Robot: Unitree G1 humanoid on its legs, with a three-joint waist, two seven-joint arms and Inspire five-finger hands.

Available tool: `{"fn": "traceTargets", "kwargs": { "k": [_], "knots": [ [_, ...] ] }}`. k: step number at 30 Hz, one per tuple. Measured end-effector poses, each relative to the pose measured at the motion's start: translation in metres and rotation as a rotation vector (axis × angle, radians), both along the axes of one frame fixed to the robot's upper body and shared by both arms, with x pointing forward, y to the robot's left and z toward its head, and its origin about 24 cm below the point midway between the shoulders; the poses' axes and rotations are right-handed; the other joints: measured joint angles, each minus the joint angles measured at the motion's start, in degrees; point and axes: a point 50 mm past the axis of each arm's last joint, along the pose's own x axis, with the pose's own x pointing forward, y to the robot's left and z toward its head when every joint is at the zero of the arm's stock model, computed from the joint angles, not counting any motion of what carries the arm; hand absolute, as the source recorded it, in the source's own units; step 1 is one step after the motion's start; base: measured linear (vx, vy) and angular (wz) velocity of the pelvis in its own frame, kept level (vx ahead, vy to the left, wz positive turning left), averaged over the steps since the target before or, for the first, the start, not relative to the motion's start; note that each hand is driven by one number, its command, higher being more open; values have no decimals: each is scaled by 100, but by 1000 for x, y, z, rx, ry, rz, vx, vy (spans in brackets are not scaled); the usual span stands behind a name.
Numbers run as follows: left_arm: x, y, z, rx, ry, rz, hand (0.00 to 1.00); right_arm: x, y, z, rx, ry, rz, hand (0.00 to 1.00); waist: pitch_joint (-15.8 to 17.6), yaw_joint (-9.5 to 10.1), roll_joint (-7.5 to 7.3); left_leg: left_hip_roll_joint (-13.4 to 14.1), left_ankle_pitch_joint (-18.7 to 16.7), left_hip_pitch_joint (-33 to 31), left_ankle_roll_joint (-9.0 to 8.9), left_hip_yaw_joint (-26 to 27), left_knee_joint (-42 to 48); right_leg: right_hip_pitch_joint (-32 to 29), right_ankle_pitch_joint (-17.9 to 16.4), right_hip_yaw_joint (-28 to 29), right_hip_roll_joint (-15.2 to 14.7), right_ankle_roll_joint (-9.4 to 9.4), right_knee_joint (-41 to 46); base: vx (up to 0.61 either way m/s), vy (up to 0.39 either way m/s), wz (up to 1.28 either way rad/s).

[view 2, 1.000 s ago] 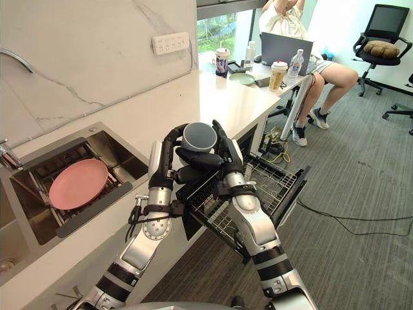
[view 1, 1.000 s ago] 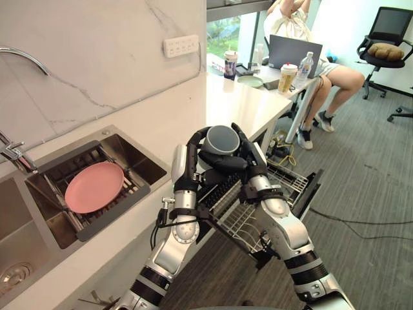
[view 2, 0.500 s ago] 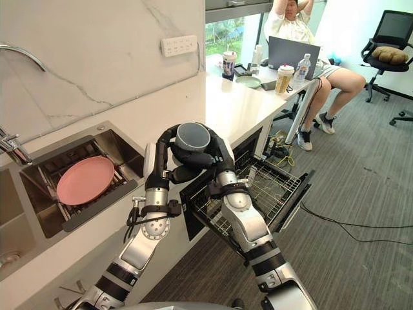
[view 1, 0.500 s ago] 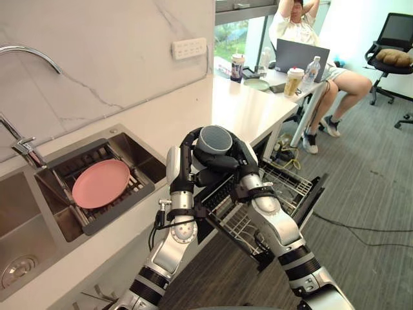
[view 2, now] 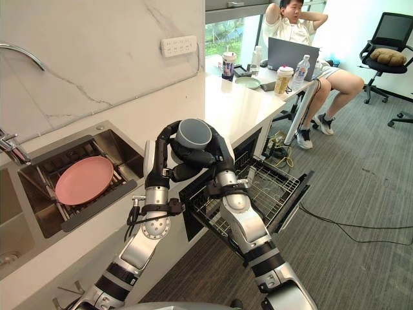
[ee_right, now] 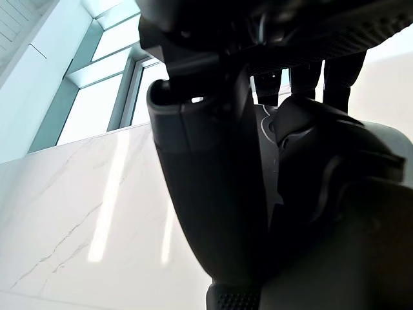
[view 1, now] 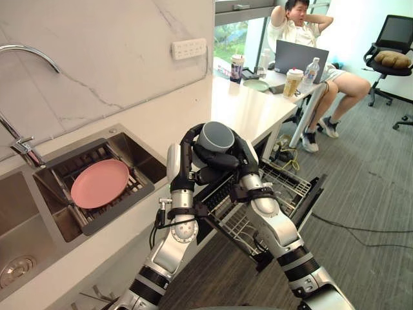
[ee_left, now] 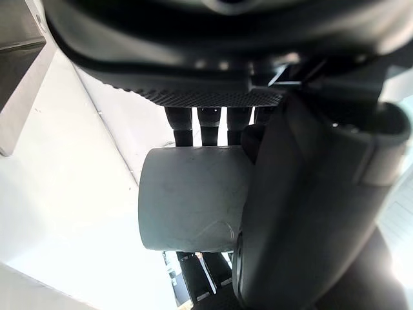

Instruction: Walk over to the sink, pick up the cup, carry it to the dishwasher, place the cup inside the dishwasher, then close the dishwasher door

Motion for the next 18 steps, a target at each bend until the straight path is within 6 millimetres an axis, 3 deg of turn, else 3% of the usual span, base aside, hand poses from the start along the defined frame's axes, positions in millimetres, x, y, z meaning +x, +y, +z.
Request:
{"fn": "traceTargets", "kwargs": {
  "k": [2,4,8,12,18],
  "knots": [
    [-2,-4,2,-21,-12,-18,100,1,-5,3,3,-15,-117,0,4,25,-6,-1,0,1,0,3,0,0,-1,3,-1,1,0,-32,6,0],
    [-7,-13,3,-33,-29,-62,100,5,-22,5,18,-17,-271,0,18,121,-29,-6,-1,2,0,7,-1,-2,-3,9,-3,4,-1,0,0,0],
    [-16,-10,1,-78,-24,-86,100,5,-77,5,58,-13,-598,0,21,108,-36,-11,-3,5,-1,39,-20,-26,-8,44,-4,12,-1,0,0,-4],
    [-33,-5,-3,-175,10,-122,100,-20,-135,-8,91,0,-881,0,21,88,-35,-2,-23,5,-14,85,-41,-57,-13,85,9,20,-1,0,0,-6],
    [-45,6,-6,-282,28,-148,100,-57,-180,-10,97,-45,-1113,0,21,-33,-33,20,-112,24,-22,167,15,-53,-26,161,19,37,-1,-25,3,-7]
  ]
}}
